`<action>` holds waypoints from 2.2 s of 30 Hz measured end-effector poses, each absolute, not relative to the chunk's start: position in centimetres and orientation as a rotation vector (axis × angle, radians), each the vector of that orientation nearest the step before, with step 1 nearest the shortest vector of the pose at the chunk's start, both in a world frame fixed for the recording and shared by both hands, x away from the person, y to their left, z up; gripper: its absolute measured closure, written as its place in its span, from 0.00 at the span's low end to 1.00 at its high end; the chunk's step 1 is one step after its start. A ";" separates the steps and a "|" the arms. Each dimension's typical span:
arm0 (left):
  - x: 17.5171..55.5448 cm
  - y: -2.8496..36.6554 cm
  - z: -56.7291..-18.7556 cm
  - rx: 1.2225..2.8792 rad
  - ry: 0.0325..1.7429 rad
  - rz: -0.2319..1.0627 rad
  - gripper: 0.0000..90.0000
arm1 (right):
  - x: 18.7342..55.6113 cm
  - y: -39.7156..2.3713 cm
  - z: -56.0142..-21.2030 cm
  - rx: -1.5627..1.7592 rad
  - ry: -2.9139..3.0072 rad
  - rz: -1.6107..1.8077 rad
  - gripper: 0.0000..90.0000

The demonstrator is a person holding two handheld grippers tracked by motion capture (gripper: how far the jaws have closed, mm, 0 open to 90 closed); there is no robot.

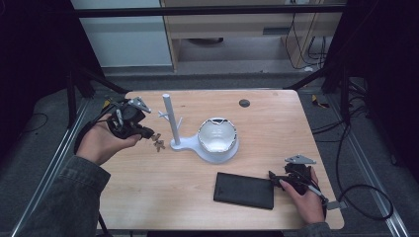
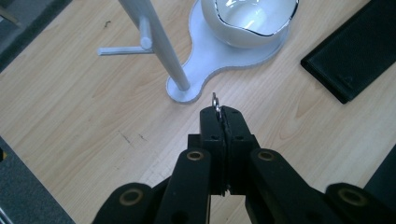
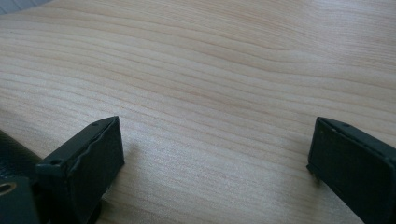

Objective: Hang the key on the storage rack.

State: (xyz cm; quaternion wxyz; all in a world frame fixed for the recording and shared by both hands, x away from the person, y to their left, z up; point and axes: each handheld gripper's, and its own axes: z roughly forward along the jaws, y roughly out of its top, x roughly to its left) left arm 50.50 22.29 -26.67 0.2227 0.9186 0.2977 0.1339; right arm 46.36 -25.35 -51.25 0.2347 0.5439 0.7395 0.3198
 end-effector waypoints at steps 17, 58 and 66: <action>52.5 21.7 -23.1 2.508 0.878 0.446 0.98 | 46.4 -25.4 -51.3 1.489 2.028 0.876 0.04; 54.8 19.6 -23.9 2.450 0.949 0.522 0.98 | 46.3 -25.4 -51.3 1.488 2.031 0.877 0.04; 53.8 20.1 -24.1 2.390 0.911 0.596 0.82 | 46.4 -25.4 -51.3 1.486 2.031 0.877 0.04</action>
